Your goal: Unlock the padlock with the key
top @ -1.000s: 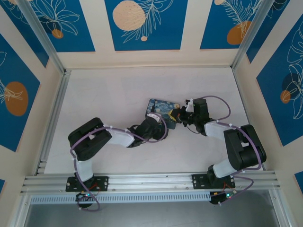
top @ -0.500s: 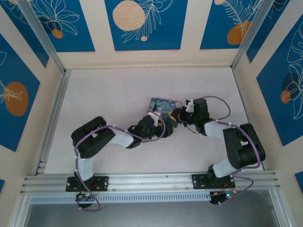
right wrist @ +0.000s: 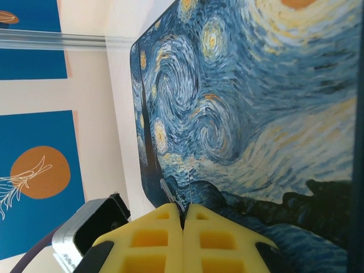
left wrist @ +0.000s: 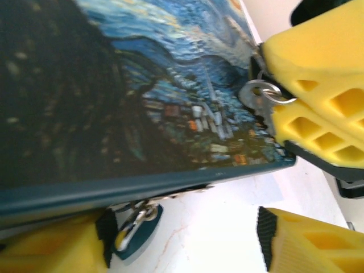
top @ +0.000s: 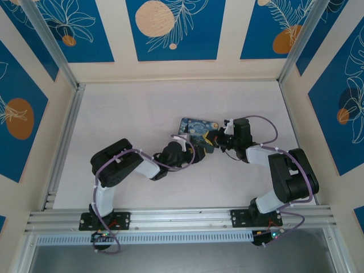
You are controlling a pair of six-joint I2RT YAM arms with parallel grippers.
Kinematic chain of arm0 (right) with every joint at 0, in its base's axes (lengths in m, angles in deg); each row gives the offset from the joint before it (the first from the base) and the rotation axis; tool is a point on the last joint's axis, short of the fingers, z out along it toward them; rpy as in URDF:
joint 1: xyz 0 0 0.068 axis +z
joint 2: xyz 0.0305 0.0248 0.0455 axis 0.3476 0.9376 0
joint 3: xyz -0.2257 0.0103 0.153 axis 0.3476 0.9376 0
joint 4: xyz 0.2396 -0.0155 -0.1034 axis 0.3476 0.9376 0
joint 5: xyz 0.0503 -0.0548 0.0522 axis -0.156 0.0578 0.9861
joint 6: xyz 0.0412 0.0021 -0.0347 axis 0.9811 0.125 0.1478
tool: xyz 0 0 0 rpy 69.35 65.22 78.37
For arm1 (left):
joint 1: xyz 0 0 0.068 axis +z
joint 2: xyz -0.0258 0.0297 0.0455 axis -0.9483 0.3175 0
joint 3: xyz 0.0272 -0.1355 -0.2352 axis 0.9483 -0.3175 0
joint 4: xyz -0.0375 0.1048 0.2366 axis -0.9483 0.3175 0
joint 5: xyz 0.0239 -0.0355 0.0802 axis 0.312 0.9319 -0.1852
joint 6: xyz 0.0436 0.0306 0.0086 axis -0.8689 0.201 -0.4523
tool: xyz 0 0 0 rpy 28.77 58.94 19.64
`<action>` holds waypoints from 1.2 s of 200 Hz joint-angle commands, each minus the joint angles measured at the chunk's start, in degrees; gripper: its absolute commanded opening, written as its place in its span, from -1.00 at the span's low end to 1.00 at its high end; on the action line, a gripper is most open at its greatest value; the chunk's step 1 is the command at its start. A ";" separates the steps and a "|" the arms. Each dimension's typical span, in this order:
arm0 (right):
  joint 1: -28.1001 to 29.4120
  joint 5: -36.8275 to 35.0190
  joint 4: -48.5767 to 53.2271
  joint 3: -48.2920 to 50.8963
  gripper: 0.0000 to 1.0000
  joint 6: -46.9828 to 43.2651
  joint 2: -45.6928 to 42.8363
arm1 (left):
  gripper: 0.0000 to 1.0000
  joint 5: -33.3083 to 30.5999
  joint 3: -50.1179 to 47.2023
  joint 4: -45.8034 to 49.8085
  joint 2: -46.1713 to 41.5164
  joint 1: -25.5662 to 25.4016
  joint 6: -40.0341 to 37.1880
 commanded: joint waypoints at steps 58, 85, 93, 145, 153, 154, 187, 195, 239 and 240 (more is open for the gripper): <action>-0.48 1.31 -0.89 0.27 -1.00 0.01 1.04 | -0.11 -5.02 2.82 10.40 -0.20 0.22 -3.94; -0.58 1.40 -1.00 0.11 -1.00 0.14 1.15 | -0.15 -6.29 3.52 11.67 0.58 0.22 -3.89; -0.56 1.41 -0.97 0.17 -1.00 0.19 1.13 | -0.18 -6.69 3.71 12.12 0.76 0.23 -3.89; -0.67 1.51 -0.97 0.00 -1.00 0.30 1.33 | -0.33 -10.09 4.94 16.82 1.20 0.22 -4.40; -0.70 1.55 -1.04 0.08 -1.00 0.33 1.39 | -0.36 -10.41 5.07 17.31 1.29 0.22 -4.49; -0.70 1.55 -1.04 0.08 -1.00 0.33 1.39 | -0.36 -10.44 5.07 17.38 1.30 0.22 -4.49; -0.65 1.48 -1.13 0.06 -1.00 0.50 1.59 | -0.50 -11.00 5.77 18.42 1.62 0.22 -4.58; -0.68 1.48 -1.24 0.01 -1.00 0.58 1.65 | -0.52 -11.14 5.95 18.59 1.75 0.22 -4.58; -0.98 2.14 -0.44 -1.19 -1.00 1.11 0.53 | -0.90 -10.09 6.93 20.20 1.14 0.22 -4.03; -0.99 2.17 -0.30 -1.21 -1.00 1.15 0.40 | -0.90 -10.06 6.92 20.19 1.09 0.22 -3.95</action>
